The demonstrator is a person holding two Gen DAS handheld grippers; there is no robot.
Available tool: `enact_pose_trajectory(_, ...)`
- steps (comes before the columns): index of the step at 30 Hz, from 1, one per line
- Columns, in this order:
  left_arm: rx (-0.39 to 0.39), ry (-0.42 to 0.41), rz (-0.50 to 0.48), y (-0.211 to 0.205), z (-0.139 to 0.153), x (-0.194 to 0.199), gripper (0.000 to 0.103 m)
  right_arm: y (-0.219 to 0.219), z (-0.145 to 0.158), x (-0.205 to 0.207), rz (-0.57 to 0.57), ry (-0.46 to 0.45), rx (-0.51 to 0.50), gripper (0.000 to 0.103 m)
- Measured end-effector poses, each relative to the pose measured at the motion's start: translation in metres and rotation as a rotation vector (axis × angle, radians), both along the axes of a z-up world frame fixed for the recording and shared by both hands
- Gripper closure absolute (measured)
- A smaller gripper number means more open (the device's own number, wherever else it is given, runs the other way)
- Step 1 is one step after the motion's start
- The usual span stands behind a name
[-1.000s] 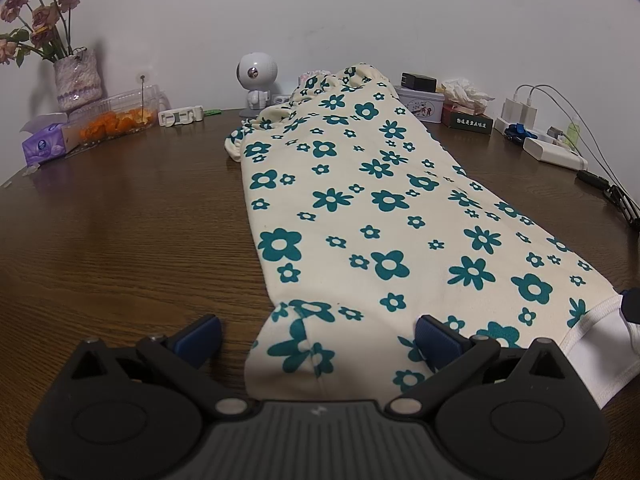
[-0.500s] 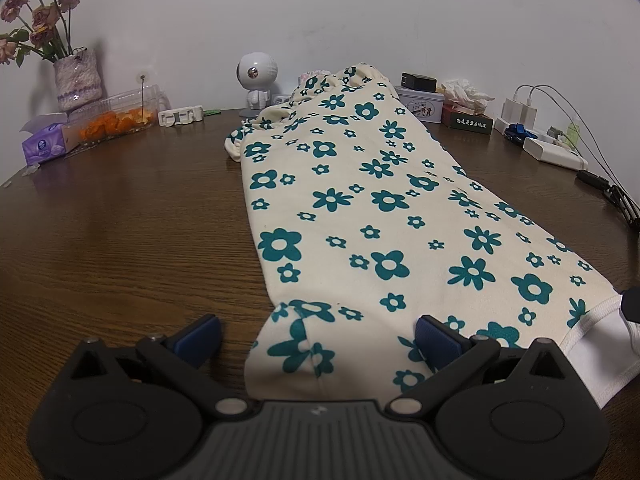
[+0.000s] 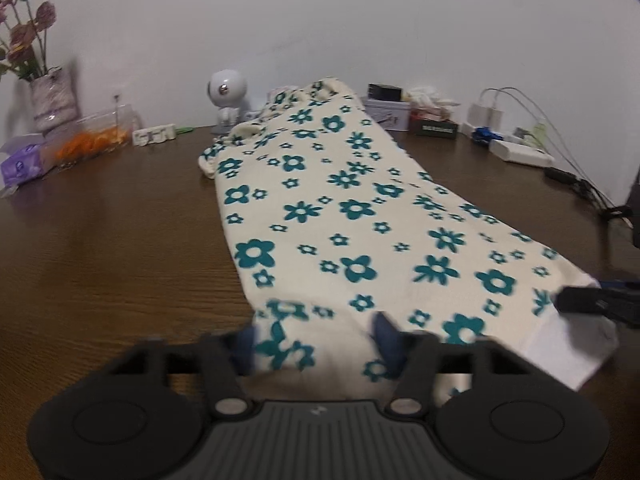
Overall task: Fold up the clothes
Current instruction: 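Pinch the shirt hem with both grippers and lift it up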
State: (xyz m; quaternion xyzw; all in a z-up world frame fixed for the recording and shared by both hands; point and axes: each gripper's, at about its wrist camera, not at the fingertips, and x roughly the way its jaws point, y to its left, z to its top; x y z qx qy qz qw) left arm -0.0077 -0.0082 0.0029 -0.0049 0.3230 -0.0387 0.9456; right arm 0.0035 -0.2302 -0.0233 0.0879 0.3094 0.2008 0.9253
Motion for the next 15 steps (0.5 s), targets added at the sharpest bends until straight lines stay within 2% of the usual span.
enact_pose_trajectory(1,-0.033,0.011,-0.006,0.003,0.002,-0.002,0.092,0.003,0.001,-0.001,-0.01,-0.004,-0.029,0.083)
enact_pose_trajectory(2,-0.067,0.019,-0.002,0.007,0.003,-0.004,0.093,0.005,0.001,-0.002,-0.008,-0.002,-0.04,0.091)
enact_pose_trajectory(4,-0.123,0.007,0.001,0.017,0.01,-0.014,0.099,0.006,0.007,-0.008,-0.007,-0.01,-0.041,0.093)
enact_pose_trajectory(9,-0.14,-0.073,-0.03,0.032,0.03,-0.046,0.099,0.006,0.029,-0.035,0.051,-0.038,-0.053,0.094)
enact_pose_trajectory(10,-0.136,-0.077,-0.028,0.034,0.031,-0.05,0.097,0.007,0.031,-0.041,0.06,-0.041,-0.063,0.093)
enact_pose_trajectory(11,-0.128,-0.078,-0.013,0.036,0.029,-0.053,0.09,0.009,0.031,-0.047,0.067,-0.041,-0.077,0.091)
enact_pose_trajectory(12,-0.119,-0.078,0.008,0.038,0.026,-0.057,0.081,0.009,0.03,-0.052,0.061,-0.042,-0.089,0.081)
enact_pose_trajectory(13,-0.105,-0.069,0.028,0.038,0.025,-0.06,0.056,0.009,0.028,-0.056,0.048,-0.045,-0.099,0.073)
enact_pose_trajectory(14,-0.094,-0.063,0.04,0.036,0.024,-0.064,0.042,0.009,0.027,-0.061,0.034,-0.041,-0.12,0.045)
enact_pose_trajectory(15,-0.094,-0.062,0.027,0.034,0.027,-0.071,0.04,0.009,0.025,-0.065,0.025,-0.041,-0.142,0.034)
